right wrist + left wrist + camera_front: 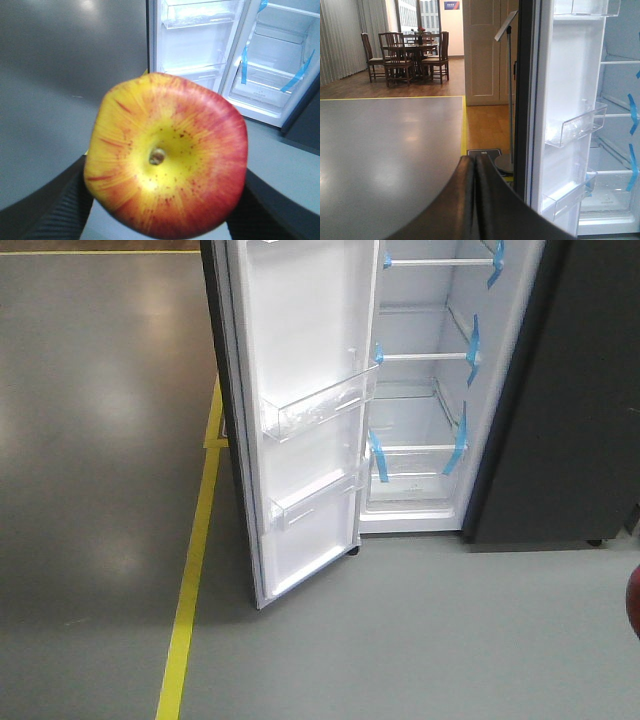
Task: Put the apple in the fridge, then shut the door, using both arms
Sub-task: 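Approach the refrigerator shelves with the apple in the right gripper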
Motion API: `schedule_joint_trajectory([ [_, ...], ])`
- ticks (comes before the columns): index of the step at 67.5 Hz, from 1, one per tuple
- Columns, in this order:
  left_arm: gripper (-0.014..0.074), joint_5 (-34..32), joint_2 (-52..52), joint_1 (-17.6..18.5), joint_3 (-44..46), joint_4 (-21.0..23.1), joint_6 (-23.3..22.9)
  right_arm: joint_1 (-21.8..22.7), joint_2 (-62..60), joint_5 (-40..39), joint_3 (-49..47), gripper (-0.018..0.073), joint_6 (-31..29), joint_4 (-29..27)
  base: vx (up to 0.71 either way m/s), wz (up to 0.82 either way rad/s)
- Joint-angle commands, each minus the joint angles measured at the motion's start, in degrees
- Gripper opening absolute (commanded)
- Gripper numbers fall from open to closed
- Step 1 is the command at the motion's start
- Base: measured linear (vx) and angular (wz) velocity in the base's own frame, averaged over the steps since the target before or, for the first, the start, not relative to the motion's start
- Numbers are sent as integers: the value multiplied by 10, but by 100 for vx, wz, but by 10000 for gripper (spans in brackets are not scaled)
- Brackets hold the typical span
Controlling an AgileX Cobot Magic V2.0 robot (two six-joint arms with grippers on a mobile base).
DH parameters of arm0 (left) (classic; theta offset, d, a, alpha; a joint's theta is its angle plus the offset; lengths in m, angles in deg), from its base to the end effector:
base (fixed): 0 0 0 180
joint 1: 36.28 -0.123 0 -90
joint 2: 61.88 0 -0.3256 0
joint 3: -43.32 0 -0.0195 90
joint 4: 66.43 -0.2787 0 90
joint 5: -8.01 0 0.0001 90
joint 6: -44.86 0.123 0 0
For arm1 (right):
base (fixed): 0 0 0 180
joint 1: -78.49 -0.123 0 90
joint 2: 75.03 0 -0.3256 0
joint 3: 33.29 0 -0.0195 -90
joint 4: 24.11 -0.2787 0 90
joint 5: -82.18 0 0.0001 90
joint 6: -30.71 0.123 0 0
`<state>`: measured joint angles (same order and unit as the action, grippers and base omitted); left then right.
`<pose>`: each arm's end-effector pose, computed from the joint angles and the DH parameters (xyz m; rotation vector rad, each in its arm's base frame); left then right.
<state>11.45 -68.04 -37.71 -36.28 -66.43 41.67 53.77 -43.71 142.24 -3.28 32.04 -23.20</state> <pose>0.0757 0.0019 0.1996 -0.0628 1.5556 -0.0242 0.0570 0.0244 0.3789 -0.4317 2.0845 0.2504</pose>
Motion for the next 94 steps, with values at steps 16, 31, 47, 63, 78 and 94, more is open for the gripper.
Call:
schedule_joint_trajectory([
  [16,-6,-43,9,0,-16,4,-5,1,6,-46,-15,360,-5,1,12,0],
  [31,-6,-43,9,0,-16,4,-5,1,6,-46,-15,360,-5,1,12,0],
  [47,-6,-43,9,0,-16,4,-5,1,6,-46,-15,360,-5,1,11,0],
  [63,-6,-43,9,0,-16,4,-5,1,6,-46,-15,360,-5,1,11,0],
  [78,-6,-43,9,0,-16,4,-5,1,6,-46,-15,360,-5,1,11,0],
  [94,-6,-43,9,0,-16,4,-5,1,6,-46,-15,360,-5,1,11,2],
])
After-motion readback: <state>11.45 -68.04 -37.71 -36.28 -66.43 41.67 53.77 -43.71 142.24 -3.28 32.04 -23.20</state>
